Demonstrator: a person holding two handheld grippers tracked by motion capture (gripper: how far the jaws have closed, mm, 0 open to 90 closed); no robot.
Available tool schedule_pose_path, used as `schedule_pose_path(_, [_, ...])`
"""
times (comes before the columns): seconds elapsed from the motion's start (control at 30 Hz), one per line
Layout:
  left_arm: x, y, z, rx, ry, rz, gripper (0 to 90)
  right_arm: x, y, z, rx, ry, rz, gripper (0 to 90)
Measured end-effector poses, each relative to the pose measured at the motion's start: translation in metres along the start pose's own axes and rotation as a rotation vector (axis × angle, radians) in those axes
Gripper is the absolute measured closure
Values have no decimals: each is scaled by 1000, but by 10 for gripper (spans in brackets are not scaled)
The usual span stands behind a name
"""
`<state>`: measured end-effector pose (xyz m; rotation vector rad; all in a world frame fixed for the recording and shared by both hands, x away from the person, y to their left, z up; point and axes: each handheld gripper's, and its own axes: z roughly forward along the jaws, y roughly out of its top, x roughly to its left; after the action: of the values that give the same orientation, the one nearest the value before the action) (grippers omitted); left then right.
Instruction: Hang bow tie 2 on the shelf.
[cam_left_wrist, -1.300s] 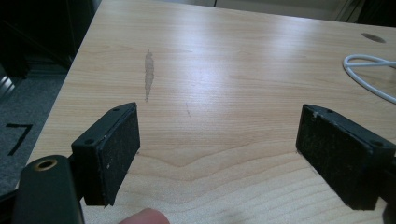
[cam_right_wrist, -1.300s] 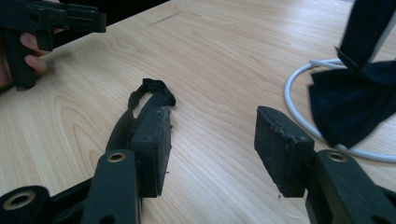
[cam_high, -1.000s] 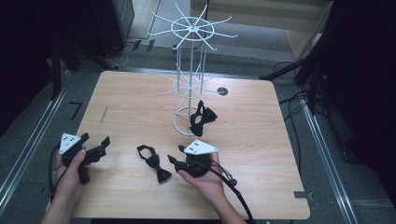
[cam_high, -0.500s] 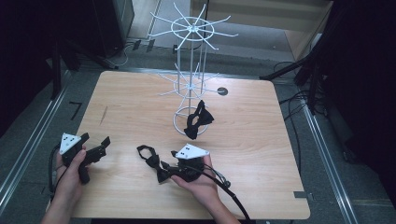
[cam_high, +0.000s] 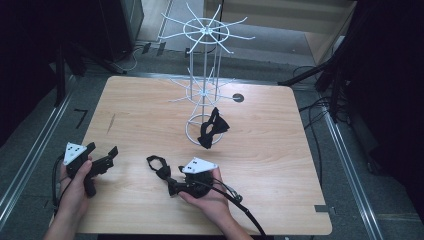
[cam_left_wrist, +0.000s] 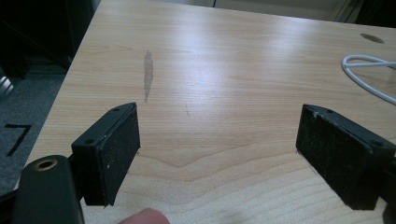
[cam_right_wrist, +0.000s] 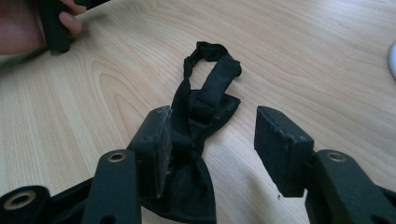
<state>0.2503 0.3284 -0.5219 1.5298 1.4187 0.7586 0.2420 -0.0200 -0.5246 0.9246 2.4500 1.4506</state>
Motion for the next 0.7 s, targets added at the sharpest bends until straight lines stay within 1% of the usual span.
schedule_pose_path(0.2, [0, 0, 0, 0, 0, -1, 142, 2, -1, 3, 6, 5, -5, 475])
schedule_pose_path(0.53, [0, 0, 0, -2, -2, -4, 142, 5, -4, 8, 26, 21, 3, 474])
schedule_pose_path(0.7, [0, 0, 0, -2, -3, -4, 142, 6, -6, 11, 35, 24, -4, 474])
